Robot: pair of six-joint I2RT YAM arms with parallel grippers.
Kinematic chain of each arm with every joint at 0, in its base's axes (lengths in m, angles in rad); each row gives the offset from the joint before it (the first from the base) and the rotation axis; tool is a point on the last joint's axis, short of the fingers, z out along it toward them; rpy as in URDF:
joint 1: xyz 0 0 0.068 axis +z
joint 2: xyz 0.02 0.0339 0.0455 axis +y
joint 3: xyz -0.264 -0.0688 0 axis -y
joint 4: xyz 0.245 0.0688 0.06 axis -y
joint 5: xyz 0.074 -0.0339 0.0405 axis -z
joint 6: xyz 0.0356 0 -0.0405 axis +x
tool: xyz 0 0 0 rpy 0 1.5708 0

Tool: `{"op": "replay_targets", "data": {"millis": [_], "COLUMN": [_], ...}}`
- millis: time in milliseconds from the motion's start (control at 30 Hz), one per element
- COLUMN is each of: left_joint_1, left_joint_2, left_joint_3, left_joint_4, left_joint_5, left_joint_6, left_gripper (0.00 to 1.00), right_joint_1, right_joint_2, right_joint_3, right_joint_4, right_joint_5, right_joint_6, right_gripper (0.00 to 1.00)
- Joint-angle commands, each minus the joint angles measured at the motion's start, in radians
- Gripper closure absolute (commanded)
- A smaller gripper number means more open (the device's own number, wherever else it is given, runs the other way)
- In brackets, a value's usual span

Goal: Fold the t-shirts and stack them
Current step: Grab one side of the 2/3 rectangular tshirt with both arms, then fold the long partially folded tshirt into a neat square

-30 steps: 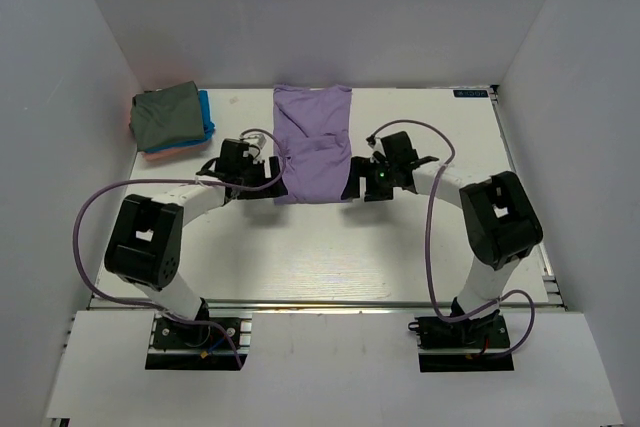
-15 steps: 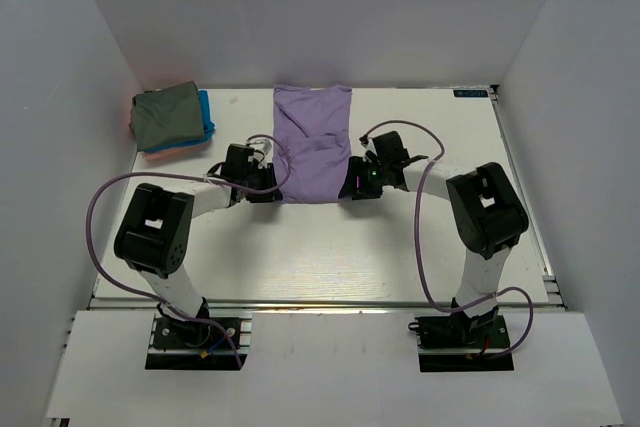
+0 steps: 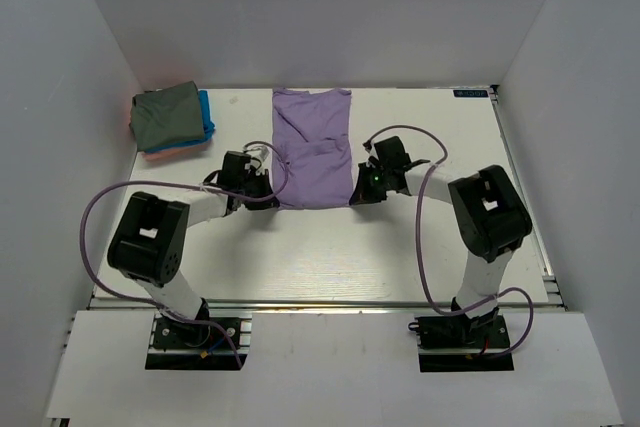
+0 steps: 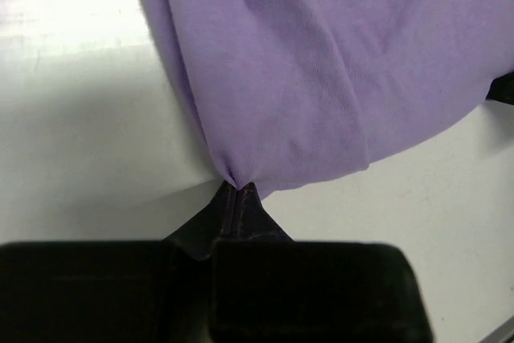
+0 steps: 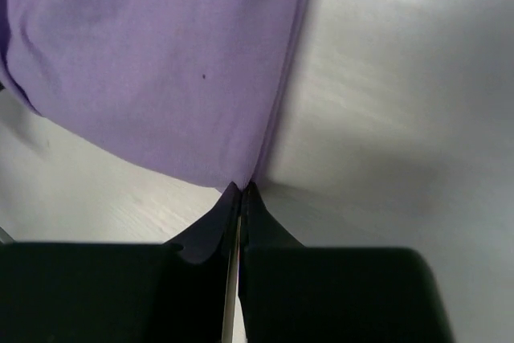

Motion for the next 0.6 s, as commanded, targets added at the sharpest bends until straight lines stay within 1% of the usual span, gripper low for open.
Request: {"op": "replay_targets", "data": {"millis": [0,33,67,167,233,267,300,333,367,433,467,567], "left_joint_1": [-0.002,-0.002,-0.002,-0.022,-0.04,-0.04,-0.049,-0.049,-0.061,-0.062,-0.071,-0.071], "left_joint_2": [-0.145,-0.174,-0.228,-0.291,-0.354,-0.38,-0.406,-0.465,-0.498,-0.559,-0.613,-0.658], "left_joint_3": [-0.078,-0.097,-0.133,-0.173,-0.21,-0.219,-0.232,-0.232,-0.232,-0.22,-0.189,-0.125], "left_joint_4": [-0.045,-0.045,-0.045,-0.093,-0.116,-0.138,-0.149,-0.169,-0.169,-0.179,-0.195,-0.238], "left_joint_5": [-0.024,-0.009,0.0,0.052,0.094,0.103,0.124,0.124,0.137,0.137,0.111,0.042], "left_joint_6": [-0.035,-0.044,-0.057,-0.057,-0.067,-0.067,-0.077,-0.077,-0.089,-0.116,-0.126,-0.138], "left_gripper": [1.0,1.0,1.0,1.0,1.0,1.0,1.0,1.0,1.0,1.0,1.0,1.0], "right_joint_1": [0.001,0.006,0.009,0.026,0.044,0.049,0.053,0.068,0.072,0.081,0.084,0.079], "right_joint_2": [-0.101,-0.155,-0.17,-0.277,-0.316,-0.377,-0.4,-0.423,-0.486,-0.543,-0.568,-0.585], "right_joint_3": [-0.057,-0.084,-0.113,-0.199,-0.227,-0.251,-0.255,-0.258,-0.258,-0.245,-0.229,-0.176], "right_joint_4": [-0.104,-0.118,-0.122,-0.142,-0.164,-0.173,-0.182,-0.202,-0.21,-0.234,-0.241,-0.277], "right_joint_5": [0.078,0.085,0.078,0.047,0.041,0.03,0.03,0.029,0.027,0.026,0.027,0.047], "right_joint_6": [-0.029,-0.026,-0.023,-0.02,-0.012,-0.014,-0.011,-0.012,-0.011,-0.011,-0.008,-0.007], "right_gripper": [1.0,1.0,1.0,1.0,1.0,1.0,1.0,1.0,1.0,1.0,1.0,1.0]}}
